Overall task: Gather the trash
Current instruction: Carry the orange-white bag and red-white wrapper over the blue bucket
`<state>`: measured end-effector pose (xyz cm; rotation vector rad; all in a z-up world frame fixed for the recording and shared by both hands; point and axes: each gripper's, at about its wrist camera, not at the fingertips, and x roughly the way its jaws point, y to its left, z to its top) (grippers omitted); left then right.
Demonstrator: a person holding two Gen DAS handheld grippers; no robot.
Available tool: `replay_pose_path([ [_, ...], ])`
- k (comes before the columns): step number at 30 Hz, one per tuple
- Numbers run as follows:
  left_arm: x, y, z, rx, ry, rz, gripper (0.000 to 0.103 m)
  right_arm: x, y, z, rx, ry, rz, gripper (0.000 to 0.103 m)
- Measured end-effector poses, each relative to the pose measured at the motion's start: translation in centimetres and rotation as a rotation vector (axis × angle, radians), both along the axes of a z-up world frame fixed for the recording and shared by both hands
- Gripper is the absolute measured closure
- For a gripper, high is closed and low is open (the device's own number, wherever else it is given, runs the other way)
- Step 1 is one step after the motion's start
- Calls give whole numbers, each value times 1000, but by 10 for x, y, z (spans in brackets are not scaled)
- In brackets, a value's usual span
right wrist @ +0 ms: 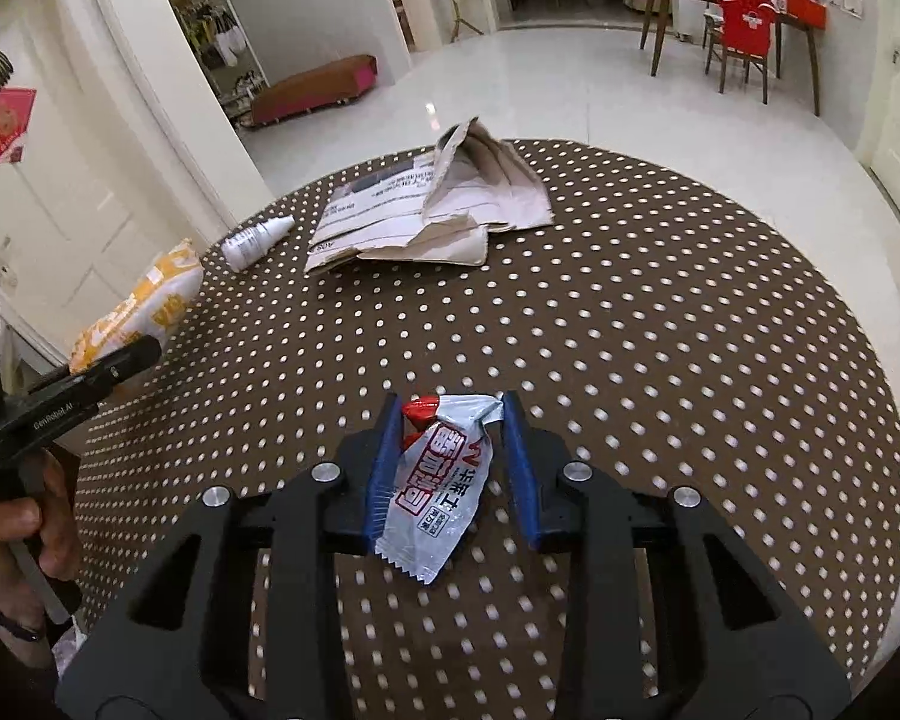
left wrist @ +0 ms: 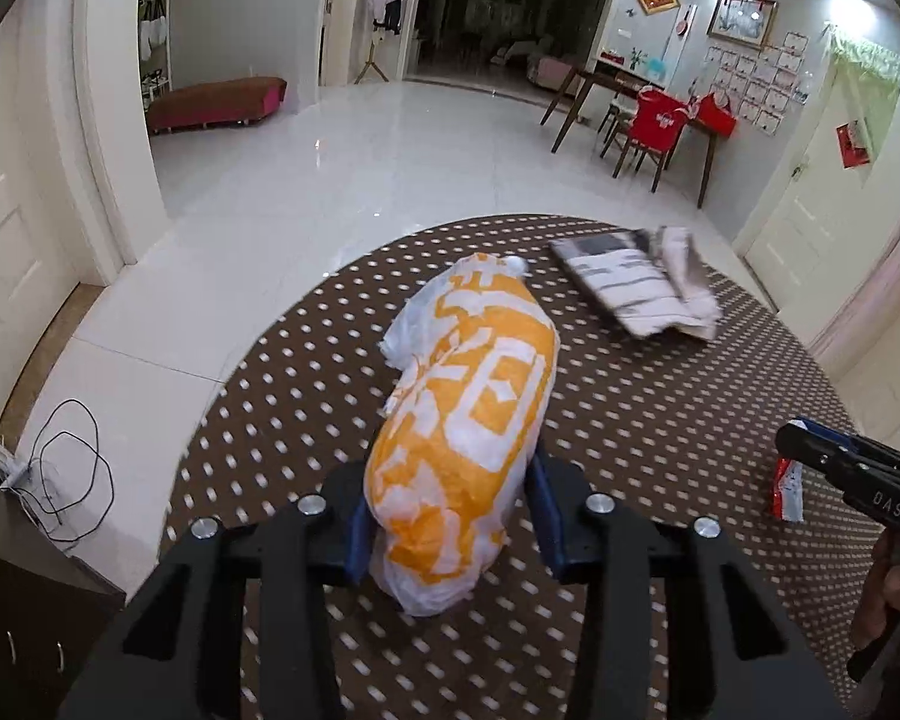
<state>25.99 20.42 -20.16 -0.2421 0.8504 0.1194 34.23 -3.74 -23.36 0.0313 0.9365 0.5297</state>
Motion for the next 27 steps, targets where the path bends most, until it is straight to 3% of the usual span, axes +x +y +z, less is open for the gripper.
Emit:
replay_pose_path([
  [14,-13,-97,41,-10,-77,-182,61,-35,-107,33,132,-58,-149,70],
  [27,-12,-211,54,-33,-93,-423,61,-74,-266,38,185,-81,-458,70],
])
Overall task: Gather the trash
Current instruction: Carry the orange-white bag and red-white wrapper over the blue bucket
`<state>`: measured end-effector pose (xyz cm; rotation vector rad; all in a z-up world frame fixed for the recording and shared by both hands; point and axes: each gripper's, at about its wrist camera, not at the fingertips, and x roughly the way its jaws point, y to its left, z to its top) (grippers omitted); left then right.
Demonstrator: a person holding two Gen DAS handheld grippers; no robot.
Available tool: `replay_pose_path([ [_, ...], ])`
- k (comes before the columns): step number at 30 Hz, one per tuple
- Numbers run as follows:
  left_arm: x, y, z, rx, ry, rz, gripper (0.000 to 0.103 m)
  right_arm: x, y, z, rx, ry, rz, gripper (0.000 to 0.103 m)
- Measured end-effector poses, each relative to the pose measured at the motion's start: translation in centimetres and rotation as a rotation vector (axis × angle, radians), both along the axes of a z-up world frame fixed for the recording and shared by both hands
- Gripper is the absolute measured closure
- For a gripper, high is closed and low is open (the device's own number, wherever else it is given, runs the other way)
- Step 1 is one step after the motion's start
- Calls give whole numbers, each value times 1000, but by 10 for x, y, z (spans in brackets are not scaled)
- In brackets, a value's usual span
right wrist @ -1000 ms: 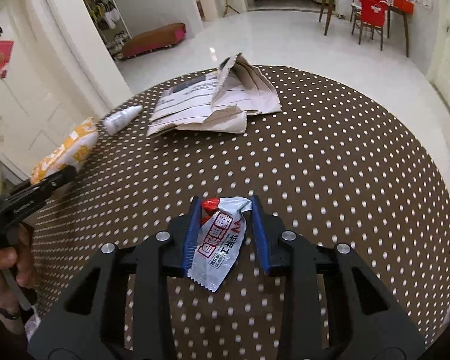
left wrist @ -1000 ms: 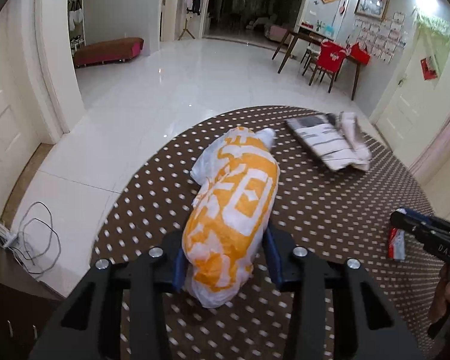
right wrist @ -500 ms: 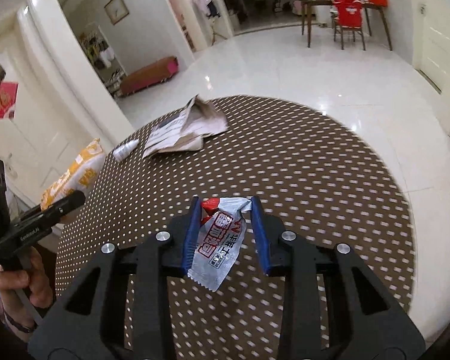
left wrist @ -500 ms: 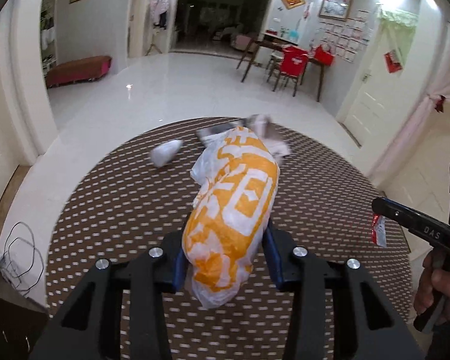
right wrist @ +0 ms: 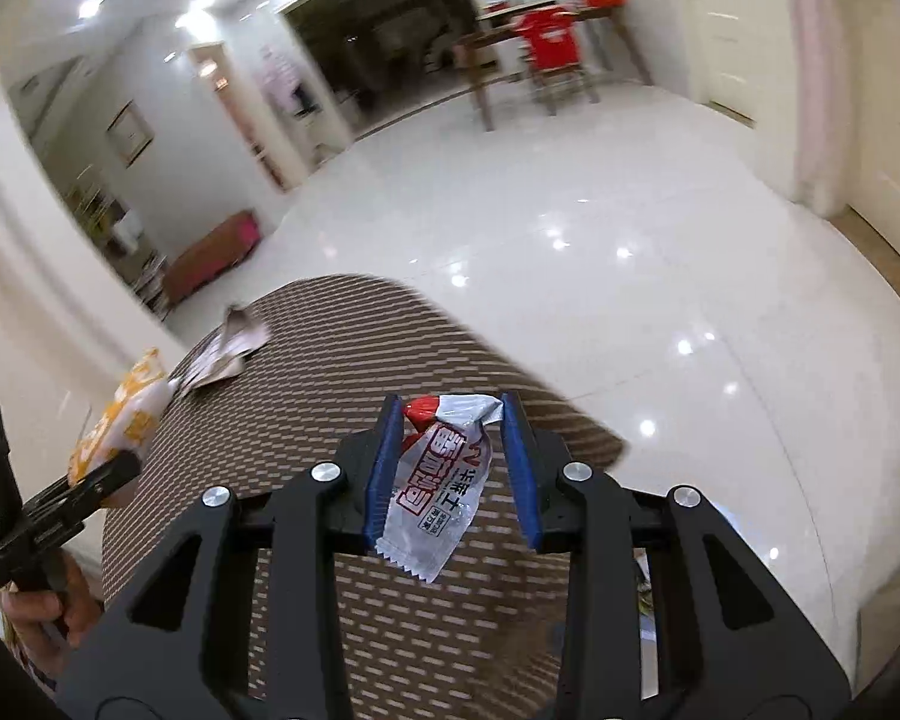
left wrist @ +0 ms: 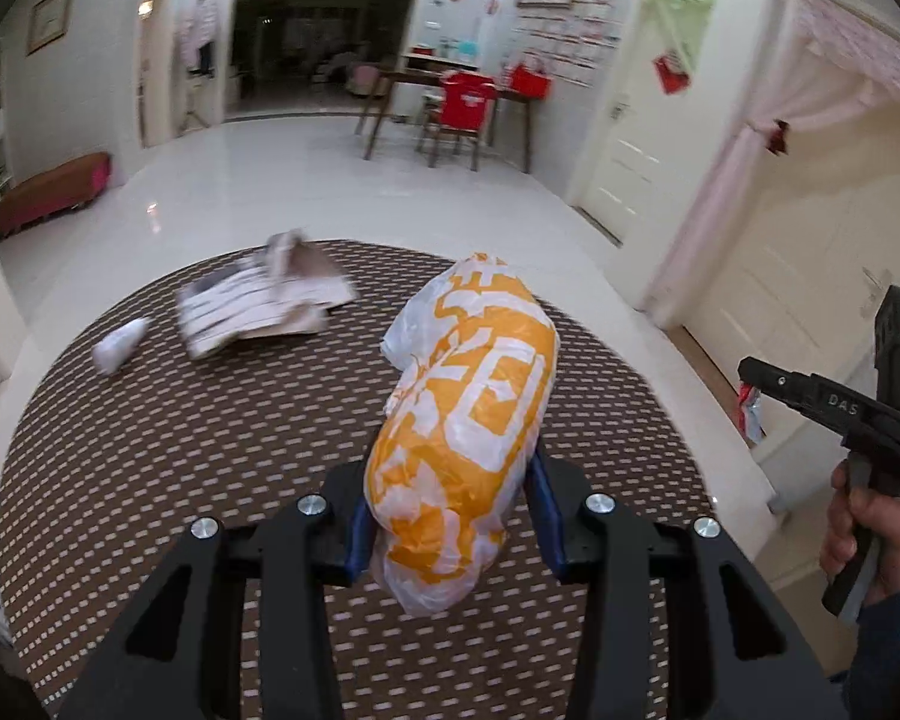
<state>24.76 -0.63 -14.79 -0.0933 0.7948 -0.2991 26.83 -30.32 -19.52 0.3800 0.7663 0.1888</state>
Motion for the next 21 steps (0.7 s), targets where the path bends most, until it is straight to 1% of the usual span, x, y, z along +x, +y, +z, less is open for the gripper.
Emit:
replay_pose_path([
  [3,4,-29,4,0,-4,-58,61,-12,-38,-11,1,23,-79,70],
  [6,6,-58,4,3,-6,-118,61,-20,-65,-24,11,54,-134,70],
  [9,10,-87,1,11,1,-175,61,-25,-89,-43,23,93,-183,70],
  [11,13,-103,-1,14,8,-208,61,-29,-108,-61,41,132,-222,70],
  [15,15,-136,-5,29,15,-272,61,-35,-131,-84,70,176,-260,70],
  [18,17,-156,-9,38,22,-307,61,-36,-141,-99,78,209,-268,68],
  [19,19,-164,-11,43,27,-321,61,-35,-146,-106,84,228,-272,63],
  [20,20,-171,-13,47,32,-334,61,-33,-146,-111,94,240,-277,53],
  [21,21,-178,-16,52,38,-345,61,-32,-149,-114,102,244,-282,49],
])
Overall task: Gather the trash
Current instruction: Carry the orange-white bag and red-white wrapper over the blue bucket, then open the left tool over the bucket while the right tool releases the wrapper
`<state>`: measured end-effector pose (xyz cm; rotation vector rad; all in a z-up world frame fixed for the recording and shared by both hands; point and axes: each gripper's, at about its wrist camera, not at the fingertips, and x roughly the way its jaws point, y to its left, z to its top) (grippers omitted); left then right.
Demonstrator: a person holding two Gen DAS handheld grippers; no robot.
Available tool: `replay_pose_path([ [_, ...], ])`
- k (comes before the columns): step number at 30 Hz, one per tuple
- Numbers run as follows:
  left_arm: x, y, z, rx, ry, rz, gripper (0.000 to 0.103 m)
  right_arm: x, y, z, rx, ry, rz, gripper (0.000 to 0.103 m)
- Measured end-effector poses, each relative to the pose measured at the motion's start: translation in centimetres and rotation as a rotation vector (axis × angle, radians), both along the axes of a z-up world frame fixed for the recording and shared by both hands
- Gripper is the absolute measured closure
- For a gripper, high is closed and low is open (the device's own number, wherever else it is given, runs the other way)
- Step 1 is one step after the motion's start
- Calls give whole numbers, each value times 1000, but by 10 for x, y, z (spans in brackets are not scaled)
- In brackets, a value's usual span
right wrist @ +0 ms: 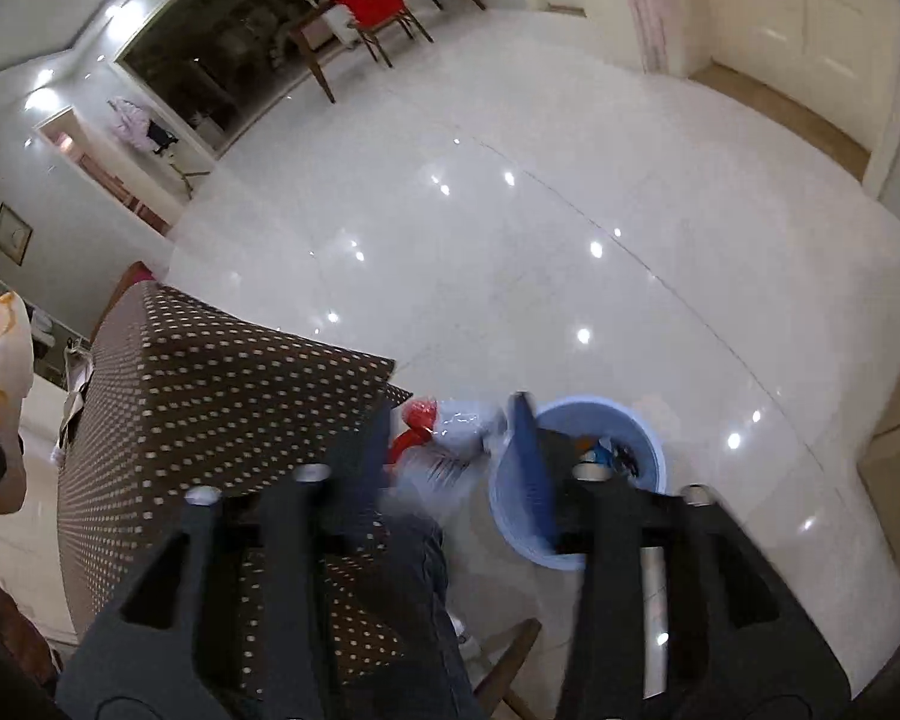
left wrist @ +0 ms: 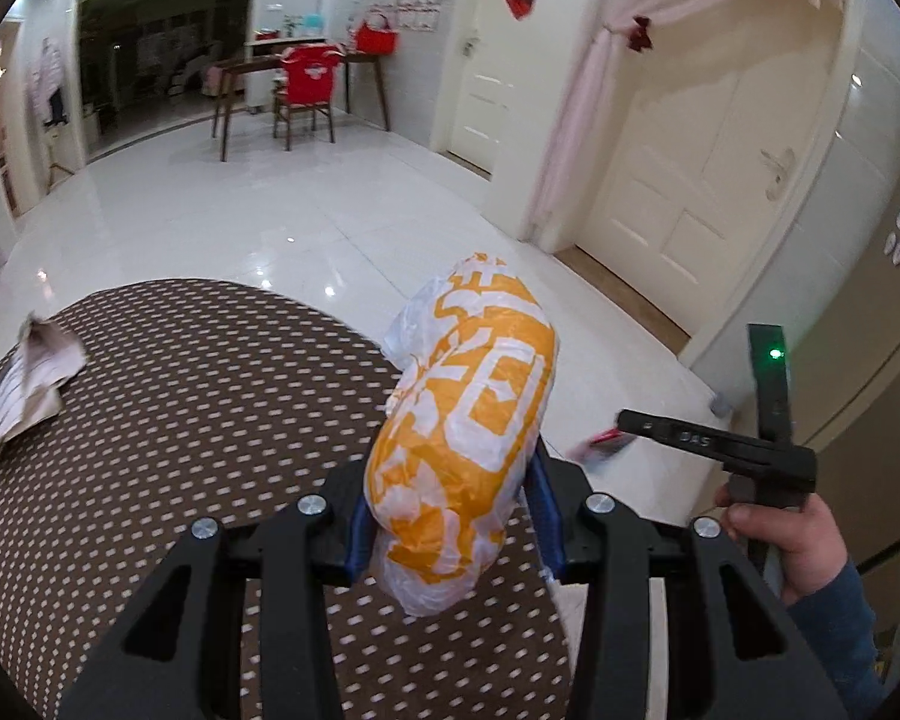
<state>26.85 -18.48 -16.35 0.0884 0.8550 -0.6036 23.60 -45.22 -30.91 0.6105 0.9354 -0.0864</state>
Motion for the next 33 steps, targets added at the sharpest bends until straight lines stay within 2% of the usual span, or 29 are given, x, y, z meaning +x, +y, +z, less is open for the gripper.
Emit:
replay_pose_path([
  [1,1,-9,-2,7,6,-15,61,-1,-5,-4,9,5,-11,43],
  [4,2,-29,-7,17,19,-49,61,-8,-19,-10,19,14,-38,36],
  [7,2,-52,-13,31,31,-88,61,-16,-27,-9,26,6,-57,24],
  [11,3,-78,-25,49,60,-131,61,-27,-47,-5,40,-12,-98,15],
  [20,9,-125,-64,84,173,-223,60,-46,-79,18,42,-70,-177,14],
  [23,17,-140,-77,115,224,-250,52,-46,-80,23,46,-87,-190,14],
  [26,24,-151,-85,137,238,-246,16,-48,-82,25,48,-99,-193,14],
  [30,24,-150,-81,144,206,-242,15,-45,-79,26,51,-105,-189,13],
  [33,22,-140,-72,135,171,-227,14,-42,-76,25,51,-102,-185,9],
])
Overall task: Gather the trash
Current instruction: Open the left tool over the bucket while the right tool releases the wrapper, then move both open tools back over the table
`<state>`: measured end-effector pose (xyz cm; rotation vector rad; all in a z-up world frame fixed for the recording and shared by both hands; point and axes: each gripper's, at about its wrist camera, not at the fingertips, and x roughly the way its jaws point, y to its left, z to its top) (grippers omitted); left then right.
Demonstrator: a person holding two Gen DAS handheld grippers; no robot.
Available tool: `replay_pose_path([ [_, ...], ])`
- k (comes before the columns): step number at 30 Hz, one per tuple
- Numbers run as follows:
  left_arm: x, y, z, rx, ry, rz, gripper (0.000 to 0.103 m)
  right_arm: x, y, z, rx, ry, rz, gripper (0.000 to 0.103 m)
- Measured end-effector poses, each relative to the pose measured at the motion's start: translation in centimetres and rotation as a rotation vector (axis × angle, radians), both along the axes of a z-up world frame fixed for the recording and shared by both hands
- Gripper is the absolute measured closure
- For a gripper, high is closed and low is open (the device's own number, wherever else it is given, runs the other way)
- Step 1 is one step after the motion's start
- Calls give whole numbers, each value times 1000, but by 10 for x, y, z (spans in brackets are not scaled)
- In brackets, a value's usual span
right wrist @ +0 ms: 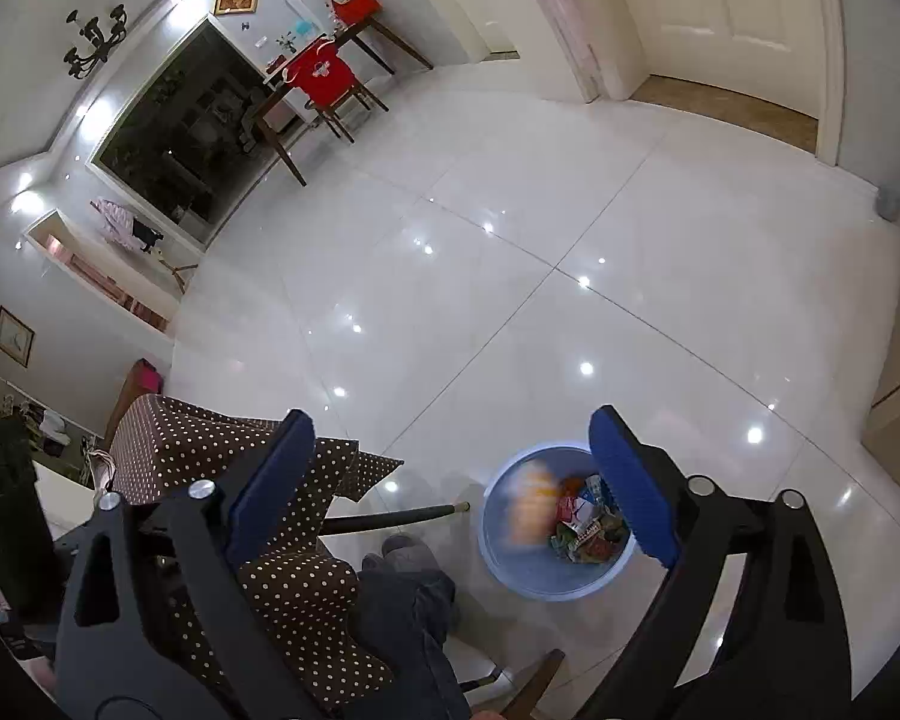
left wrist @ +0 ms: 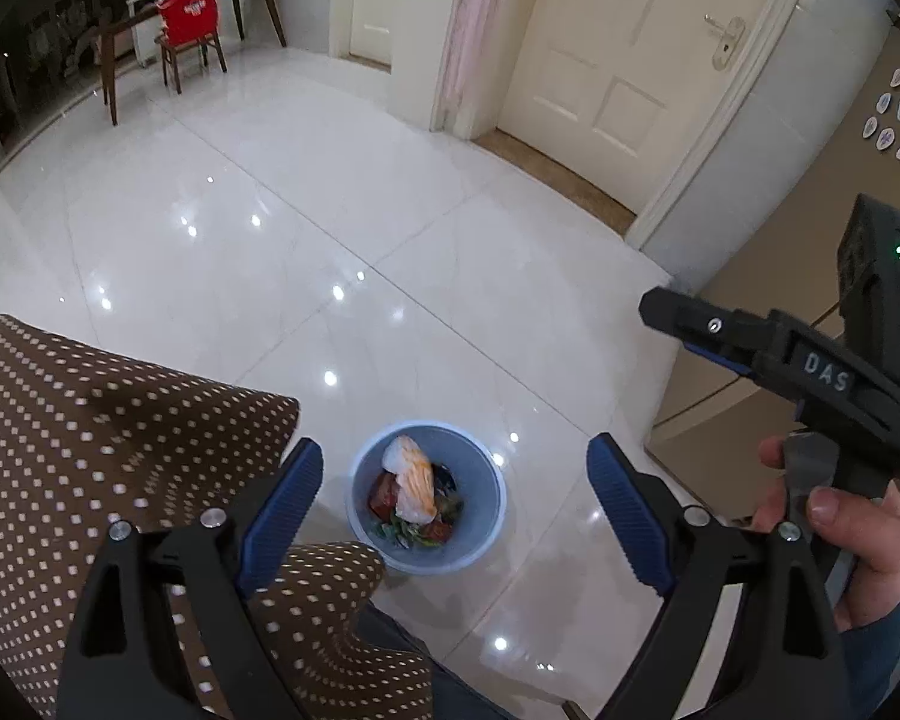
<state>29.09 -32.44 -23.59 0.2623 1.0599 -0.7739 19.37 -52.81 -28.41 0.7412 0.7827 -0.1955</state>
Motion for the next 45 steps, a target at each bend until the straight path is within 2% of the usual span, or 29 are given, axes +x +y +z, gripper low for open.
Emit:
replay_pose_path([
  [14,-4,55,41,-69,-64,92,13,20,36,17,-41,9,73,6],
  [26,1,117,64,-146,-85,185,12,48,93,41,-87,-1,177,6],
  [30,1,145,72,-168,-119,231,12,58,113,48,-104,-7,223,6],
  [39,8,228,84,-202,-189,405,12,99,186,65,-143,-19,363,6],
  [45,15,307,88,-204,-225,561,12,131,246,75,-164,-33,477,6],
])
